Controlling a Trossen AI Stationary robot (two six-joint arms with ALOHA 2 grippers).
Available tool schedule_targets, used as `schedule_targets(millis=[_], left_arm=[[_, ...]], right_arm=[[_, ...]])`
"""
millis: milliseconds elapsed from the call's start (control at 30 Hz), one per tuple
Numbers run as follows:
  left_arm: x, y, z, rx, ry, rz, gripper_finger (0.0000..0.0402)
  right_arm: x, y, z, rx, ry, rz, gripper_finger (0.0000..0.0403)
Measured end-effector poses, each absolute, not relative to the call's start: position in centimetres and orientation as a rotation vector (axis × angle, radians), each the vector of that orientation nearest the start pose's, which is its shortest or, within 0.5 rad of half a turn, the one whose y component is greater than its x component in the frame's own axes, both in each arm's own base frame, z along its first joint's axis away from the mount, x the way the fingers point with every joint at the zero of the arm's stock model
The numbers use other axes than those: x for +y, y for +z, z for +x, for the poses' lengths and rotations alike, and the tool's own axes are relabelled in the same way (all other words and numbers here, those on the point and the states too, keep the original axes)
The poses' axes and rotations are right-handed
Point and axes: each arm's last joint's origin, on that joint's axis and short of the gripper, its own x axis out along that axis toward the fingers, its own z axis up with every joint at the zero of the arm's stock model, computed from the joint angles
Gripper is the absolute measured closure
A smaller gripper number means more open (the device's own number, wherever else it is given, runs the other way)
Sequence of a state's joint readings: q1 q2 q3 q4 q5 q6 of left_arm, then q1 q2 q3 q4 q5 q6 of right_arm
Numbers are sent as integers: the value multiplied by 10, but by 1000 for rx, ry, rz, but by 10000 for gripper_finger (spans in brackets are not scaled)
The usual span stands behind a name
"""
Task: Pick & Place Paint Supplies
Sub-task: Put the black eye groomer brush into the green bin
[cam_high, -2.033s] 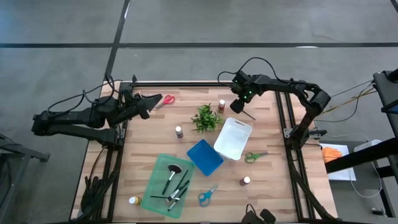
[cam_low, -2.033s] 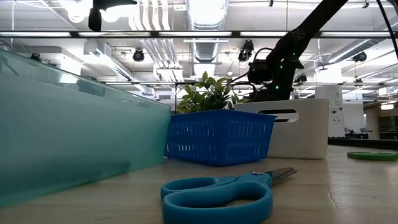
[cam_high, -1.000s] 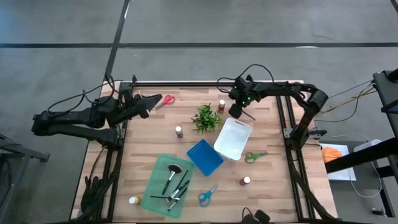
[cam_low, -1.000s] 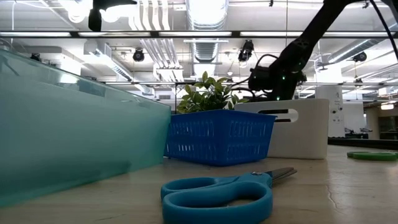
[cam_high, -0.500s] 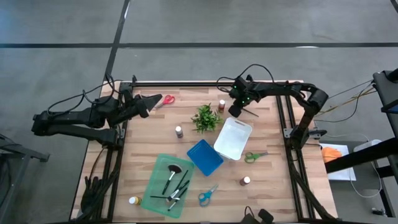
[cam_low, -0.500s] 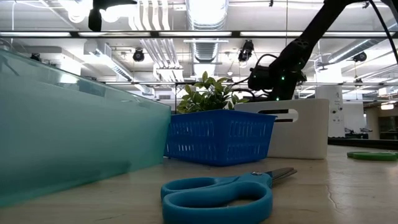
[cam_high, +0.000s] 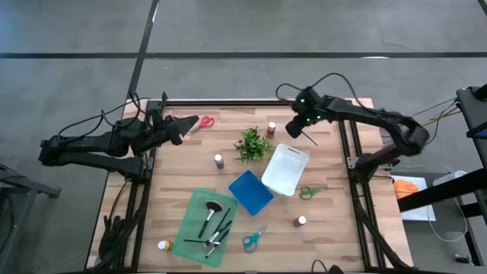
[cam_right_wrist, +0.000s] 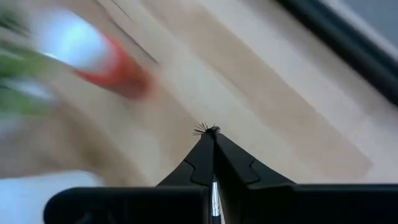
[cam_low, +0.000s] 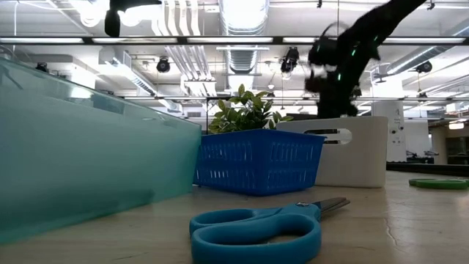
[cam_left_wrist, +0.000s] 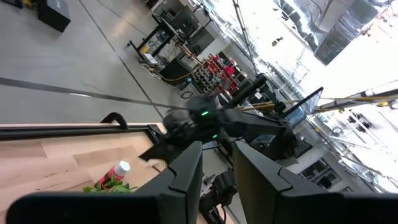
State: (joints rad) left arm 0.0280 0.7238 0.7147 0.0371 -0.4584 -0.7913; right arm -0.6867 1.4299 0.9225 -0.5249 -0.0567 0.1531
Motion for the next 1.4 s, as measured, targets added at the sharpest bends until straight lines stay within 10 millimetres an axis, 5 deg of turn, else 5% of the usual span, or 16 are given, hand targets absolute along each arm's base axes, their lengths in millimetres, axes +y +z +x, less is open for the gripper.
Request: schedule_targets(millis=[233, 500, 700, 900, 1133, 1400], left_arm=[[16, 339, 162, -184, 401, -736, 303], [10, 335, 172, -91, 258, -673, 303], [4, 331, 215, -111, 22, -629, 303], [2, 327, 262, -31, -37, -571, 294], [-1, 338, 312, 43, -112, -475, 222], [0, 349, 346, 44, -110, -417, 175]], right_arm=[[-133, 283, 204, 575, -425, 640, 397], [-77, 340, 228, 159, -102, 648, 396], [-53, 357, 248, 16, -29, 675, 396], [-40, 380, 266, -19, 19, 645, 396], [-40, 396, 279, -18, 27, 603, 396], [-37, 401, 282, -30, 38, 581, 396]])
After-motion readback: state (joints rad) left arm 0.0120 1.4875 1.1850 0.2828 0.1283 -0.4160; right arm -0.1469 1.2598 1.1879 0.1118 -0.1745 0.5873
